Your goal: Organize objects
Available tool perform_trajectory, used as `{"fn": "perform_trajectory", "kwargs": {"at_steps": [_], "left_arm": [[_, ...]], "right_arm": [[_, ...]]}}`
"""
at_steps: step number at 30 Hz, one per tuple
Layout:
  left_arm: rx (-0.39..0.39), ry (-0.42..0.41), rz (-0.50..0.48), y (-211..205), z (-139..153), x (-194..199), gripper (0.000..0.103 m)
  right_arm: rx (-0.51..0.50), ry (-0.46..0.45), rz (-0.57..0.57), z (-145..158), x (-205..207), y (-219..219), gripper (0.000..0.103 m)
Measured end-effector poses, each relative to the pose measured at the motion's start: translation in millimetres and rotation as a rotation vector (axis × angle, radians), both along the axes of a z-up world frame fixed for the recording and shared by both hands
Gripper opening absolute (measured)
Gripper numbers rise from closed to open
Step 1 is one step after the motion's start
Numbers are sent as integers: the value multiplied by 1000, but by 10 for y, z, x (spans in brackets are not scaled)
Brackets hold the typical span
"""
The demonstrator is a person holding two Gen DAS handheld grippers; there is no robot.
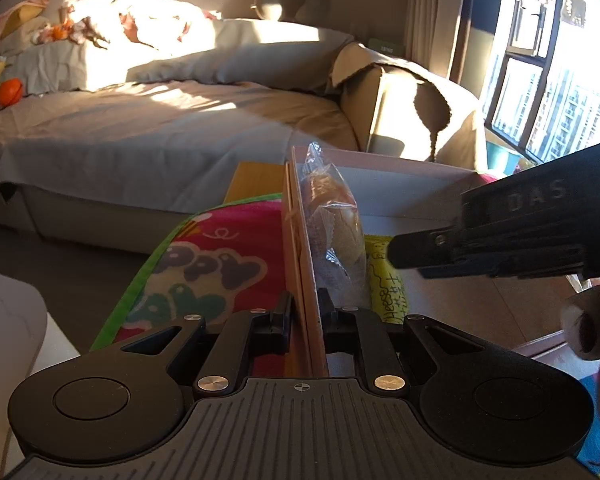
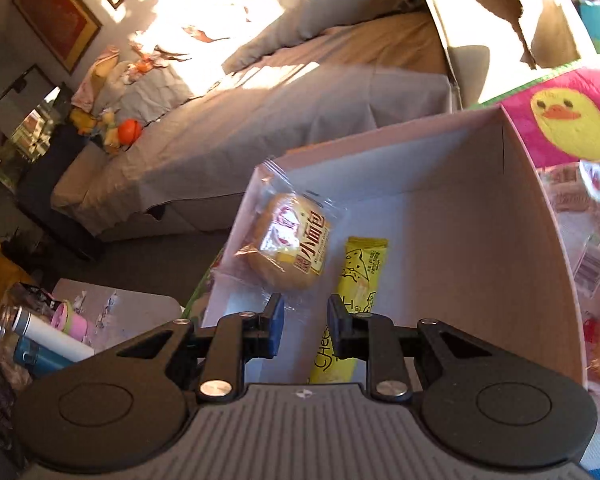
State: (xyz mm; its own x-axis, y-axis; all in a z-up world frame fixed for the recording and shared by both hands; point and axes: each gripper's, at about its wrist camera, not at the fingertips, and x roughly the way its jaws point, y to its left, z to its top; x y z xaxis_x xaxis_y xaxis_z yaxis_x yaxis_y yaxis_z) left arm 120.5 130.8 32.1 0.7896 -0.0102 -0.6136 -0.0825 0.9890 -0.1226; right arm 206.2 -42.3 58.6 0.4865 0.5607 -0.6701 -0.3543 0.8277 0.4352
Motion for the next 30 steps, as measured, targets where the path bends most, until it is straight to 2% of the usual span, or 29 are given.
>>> {"fn": "perform_trajectory", "kwargs": {"at_steps": [2, 5, 7, 8, 10, 12, 16, 21, 22, 24, 27, 30], "left_arm": [[0, 0, -1, 2, -2, -7, 15], [-3, 0, 2, -2, 0, -7, 15], [-8, 0, 7, 1, 0, -12, 15], [-11, 0, 10, 0, 0, -15, 15], [-17, -1, 15, 3, -3, -22, 15], [-19, -2, 19, 6, -5, -26, 15], [-15, 1, 23, -4, 2, -25, 15], [3, 9, 23, -27, 15, -27, 14], [6, 11, 23, -30, 14, -31, 14], [13, 13, 22, -39, 18, -32, 14], [15, 14, 23, -44, 20, -30, 14], [17, 13, 24, -46, 19, -34, 14]], "right_arm": [[-31, -92, -1, 157, -128, -113, 25], [-65, -235, -35, 384, -363, -398, 39], [-99, -308, -90, 476, -466, -617, 55], [-123, -335, -130, 502, -506, -750, 58], [-170, -346, -211, 477, -513, -985, 74], [-187, -298, -291, 357, -456, -1220, 80], [-203, -169, -345, -30, -362, -1456, 80], [-158, -82, -334, -334, -270, -1458, 80], [-146, -66, -333, -381, -248, -1453, 76], [-122, -36, -329, -435, -229, -1468, 64], [-128, -29, -326, -416, -291, -1523, 59], [-181, -36, -333, -377, -420, -1620, 59]]}}
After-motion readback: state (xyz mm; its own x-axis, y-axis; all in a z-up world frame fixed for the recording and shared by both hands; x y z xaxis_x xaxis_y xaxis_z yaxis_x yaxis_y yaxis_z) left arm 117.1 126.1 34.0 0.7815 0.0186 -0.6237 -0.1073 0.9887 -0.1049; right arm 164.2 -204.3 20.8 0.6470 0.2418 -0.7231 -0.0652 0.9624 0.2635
